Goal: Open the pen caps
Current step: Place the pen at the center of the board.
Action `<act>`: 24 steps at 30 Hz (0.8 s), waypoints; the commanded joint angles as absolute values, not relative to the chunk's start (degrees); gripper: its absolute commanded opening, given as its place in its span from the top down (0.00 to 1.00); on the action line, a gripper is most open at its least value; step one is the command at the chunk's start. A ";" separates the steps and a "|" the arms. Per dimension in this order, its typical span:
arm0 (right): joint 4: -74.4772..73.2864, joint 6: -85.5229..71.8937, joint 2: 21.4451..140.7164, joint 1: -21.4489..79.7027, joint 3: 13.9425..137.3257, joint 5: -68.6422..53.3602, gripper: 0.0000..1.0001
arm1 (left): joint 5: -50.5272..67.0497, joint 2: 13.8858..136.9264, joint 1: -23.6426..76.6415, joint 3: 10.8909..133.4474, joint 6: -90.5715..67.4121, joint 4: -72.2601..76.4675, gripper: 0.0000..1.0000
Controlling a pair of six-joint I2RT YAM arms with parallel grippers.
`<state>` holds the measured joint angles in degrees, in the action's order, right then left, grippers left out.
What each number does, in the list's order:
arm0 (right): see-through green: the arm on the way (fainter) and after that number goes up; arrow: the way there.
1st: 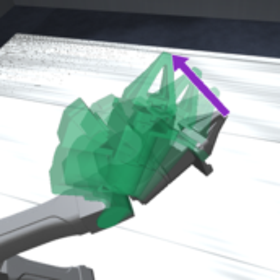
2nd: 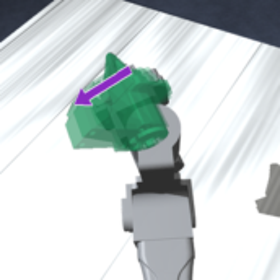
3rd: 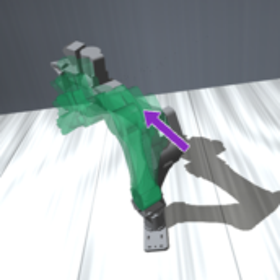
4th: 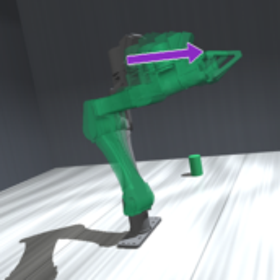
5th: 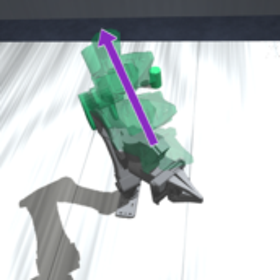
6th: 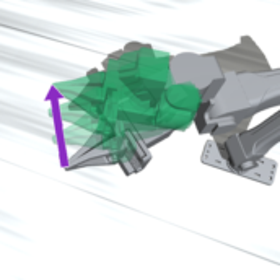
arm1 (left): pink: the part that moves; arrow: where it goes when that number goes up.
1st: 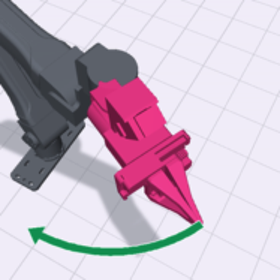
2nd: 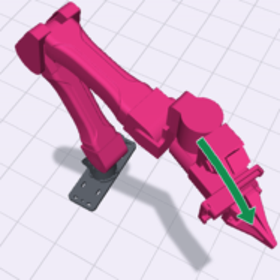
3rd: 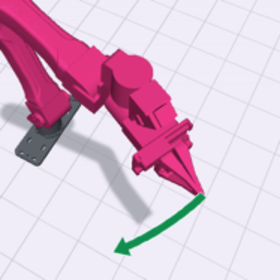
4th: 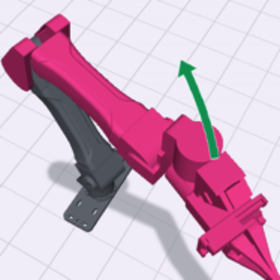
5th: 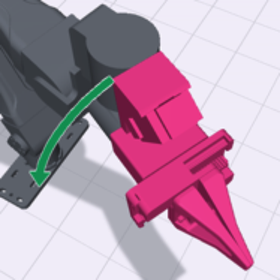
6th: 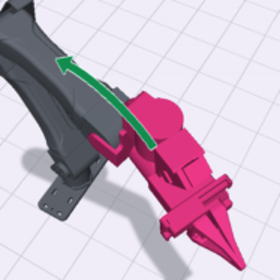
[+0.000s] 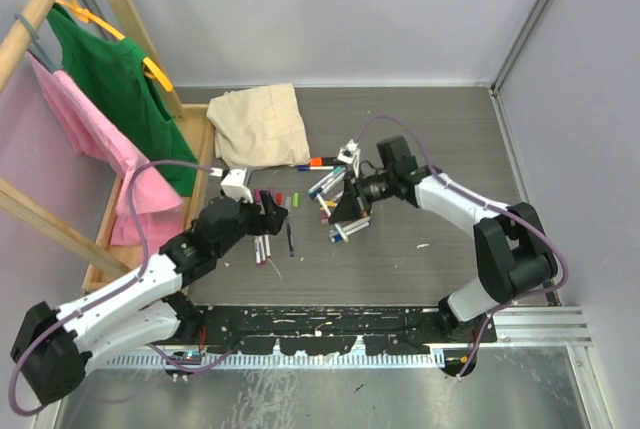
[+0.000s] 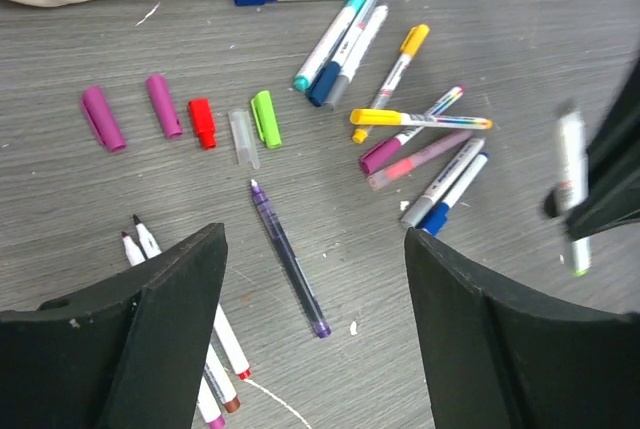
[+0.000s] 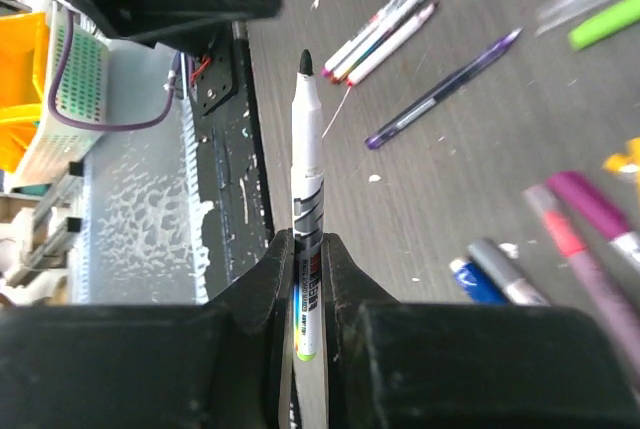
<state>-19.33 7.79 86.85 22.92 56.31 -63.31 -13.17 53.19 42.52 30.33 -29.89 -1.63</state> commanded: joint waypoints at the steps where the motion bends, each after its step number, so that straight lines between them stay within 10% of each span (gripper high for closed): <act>1: 1.10 -12.29 87.20 28.81 49.73 -57.15 0.99 | -11.61 45.97 42.57 25.68 -29.51 7.74 0.26; 8: 0.05 -33.12 91.59 39.90 51.10 -26.61 0.99 | -14.64 35.78 42.62 19.53 -30.06 8.87 0.19; 24: -6.68 -38.77 105.44 42.56 58.67 -23.91 0.88 | -16.52 25.00 42.58 16.22 -30.19 5.19 0.16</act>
